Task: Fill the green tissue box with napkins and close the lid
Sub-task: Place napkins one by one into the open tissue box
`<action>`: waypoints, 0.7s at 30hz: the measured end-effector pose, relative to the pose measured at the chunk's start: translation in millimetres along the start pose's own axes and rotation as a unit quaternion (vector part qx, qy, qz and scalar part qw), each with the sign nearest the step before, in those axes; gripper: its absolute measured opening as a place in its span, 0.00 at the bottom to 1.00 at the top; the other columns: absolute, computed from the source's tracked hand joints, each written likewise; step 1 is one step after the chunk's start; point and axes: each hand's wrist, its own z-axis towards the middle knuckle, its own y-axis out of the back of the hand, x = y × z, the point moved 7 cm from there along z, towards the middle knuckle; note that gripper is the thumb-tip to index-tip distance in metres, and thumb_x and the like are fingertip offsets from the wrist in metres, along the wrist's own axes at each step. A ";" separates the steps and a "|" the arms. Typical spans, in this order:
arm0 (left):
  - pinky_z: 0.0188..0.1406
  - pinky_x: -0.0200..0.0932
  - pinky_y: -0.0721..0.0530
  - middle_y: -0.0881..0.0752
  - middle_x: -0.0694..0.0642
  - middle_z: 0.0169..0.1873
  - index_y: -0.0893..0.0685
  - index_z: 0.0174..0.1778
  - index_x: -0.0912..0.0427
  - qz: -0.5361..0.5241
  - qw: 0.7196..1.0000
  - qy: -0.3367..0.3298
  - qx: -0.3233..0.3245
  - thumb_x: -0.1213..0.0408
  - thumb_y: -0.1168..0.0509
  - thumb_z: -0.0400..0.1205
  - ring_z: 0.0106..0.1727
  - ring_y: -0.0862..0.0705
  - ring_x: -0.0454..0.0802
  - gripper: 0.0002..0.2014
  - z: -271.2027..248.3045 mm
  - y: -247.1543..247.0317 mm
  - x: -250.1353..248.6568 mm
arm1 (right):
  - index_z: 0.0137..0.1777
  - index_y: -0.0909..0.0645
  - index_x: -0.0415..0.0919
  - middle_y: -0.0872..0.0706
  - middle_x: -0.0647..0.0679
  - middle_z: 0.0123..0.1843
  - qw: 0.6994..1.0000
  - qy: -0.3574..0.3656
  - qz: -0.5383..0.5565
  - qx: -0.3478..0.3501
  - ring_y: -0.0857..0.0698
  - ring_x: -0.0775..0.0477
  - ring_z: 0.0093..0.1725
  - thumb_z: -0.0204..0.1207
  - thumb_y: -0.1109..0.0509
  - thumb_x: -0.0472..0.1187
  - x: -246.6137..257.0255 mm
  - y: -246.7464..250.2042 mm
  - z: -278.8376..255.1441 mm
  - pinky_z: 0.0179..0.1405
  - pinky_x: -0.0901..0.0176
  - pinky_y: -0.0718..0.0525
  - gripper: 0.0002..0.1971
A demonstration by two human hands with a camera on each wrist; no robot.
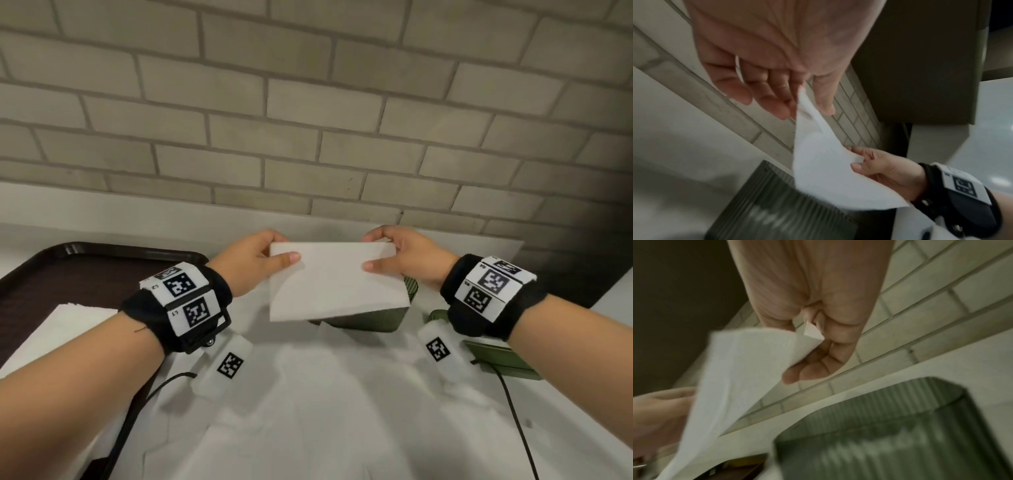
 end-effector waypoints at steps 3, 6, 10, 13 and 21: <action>0.57 0.46 0.23 0.20 0.51 0.46 0.25 0.56 0.52 -0.024 0.998 0.038 -0.050 0.51 0.33 0.79 0.50 0.19 0.51 0.15 16.4 10.6 9.5 | 0.56 0.23 0.50 0.18 0.46 0.55 0.990 -0.028 -0.071 -0.115 0.18 0.47 0.50 0.71 0.24 0.38 -20.5 41.7 18.4 0.45 0.58 0.17 0.16; 0.56 0.47 0.23 0.20 0.51 0.45 0.24 0.54 0.52 -0.040 0.996 0.052 -0.058 0.50 0.34 0.79 0.50 0.18 0.53 0.14 32.1 8.9 16.8 | 0.57 0.25 0.47 0.17 0.42 0.55 0.982 -0.076 -0.058 -0.165 0.18 0.46 0.42 0.71 0.24 0.37 -43.4 64.2 32.0 0.40 0.56 0.17 0.17; 0.44 0.39 0.23 0.19 0.49 0.42 0.21 0.43 0.46 -0.024 0.998 0.030 -0.051 0.53 0.31 0.77 0.46 0.19 0.50 0.05 50.5 -0.5 9.4 | 0.60 0.24 0.45 0.20 0.48 0.47 0.975 -0.129 -0.114 -0.144 0.22 0.51 0.31 0.72 0.26 0.38 -67.0 61.8 46.4 0.26 0.62 0.24 0.17; 0.38 0.26 0.27 0.17 0.46 0.42 0.19 0.38 0.44 0.045 0.998 -0.009 -0.041 0.58 0.34 0.80 0.43 0.21 0.43 0.06 63.7 -8.8 -6.8 | 0.60 0.23 0.45 0.20 0.46 0.51 0.970 -0.131 -0.177 -0.102 0.20 0.49 0.40 0.72 0.27 0.37 -72.4 47.7 52.1 0.33 0.61 0.22 0.17; 0.47 0.29 0.28 0.16 0.45 0.45 0.13 0.51 0.52 0.193 0.979 -0.024 0.063 0.59 0.34 0.79 0.49 0.21 0.41 0.08 95.2 -58.0 -30.9 | 0.64 0.24 0.47 0.20 0.46 0.62 0.943 -0.108 -0.312 -0.027 0.20 0.46 0.55 0.67 0.24 0.49 -69.3 23.2 48.8 0.49 0.59 0.21 0.25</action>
